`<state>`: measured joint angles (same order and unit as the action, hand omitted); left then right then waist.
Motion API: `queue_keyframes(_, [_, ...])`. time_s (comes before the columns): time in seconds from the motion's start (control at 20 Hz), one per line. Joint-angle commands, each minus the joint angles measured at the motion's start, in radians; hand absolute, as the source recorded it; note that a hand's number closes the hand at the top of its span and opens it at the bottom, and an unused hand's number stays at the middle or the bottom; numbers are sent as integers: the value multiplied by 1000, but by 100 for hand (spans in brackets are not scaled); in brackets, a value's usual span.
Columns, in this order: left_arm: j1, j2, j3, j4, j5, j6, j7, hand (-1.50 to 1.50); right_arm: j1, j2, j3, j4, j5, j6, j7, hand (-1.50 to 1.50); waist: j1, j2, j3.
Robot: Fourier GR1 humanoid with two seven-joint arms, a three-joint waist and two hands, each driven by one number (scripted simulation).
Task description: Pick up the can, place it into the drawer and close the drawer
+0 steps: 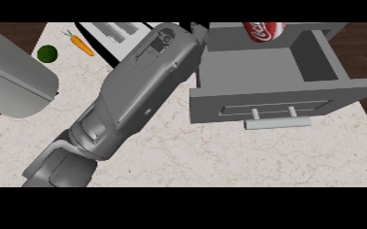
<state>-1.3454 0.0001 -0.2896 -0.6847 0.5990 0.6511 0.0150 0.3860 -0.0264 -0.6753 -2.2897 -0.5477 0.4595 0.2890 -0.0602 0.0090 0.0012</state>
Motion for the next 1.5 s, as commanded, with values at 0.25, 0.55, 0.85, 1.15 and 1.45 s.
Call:
queue_keyframes(0.25, [-80, 0, -123, 115, 150, 68, -57, 150, -13, 4, 0, 41, -13, 34, -18, -150, -30, 6, 1])
queue_keyframes(0.55, [-47, 0, -163, 209, 178, 2, -97, 150, -30, -7, -11, 18, -11, -8, 11, -150, -10, 6, 1])
queue_keyframes(0.85, [-28, 0, -242, 210, 233, 45, -121, -150, -46, 11, 22, 33, 43, 4, 6, -150, -11, 5, 1])
queue_keyframes(1.15, [-15, 0, -302, 191, 305, 118, -132, -150, -114, -24, 34, 3, 46, -49, 46, -150, -25, 10, 1])
queue_keyframes(1.45, [-52, 0, -331, 195, 348, 170, -142, -150, -59, 11, 31, -7, 36, -14, 32, -150, -30, 6, 1])
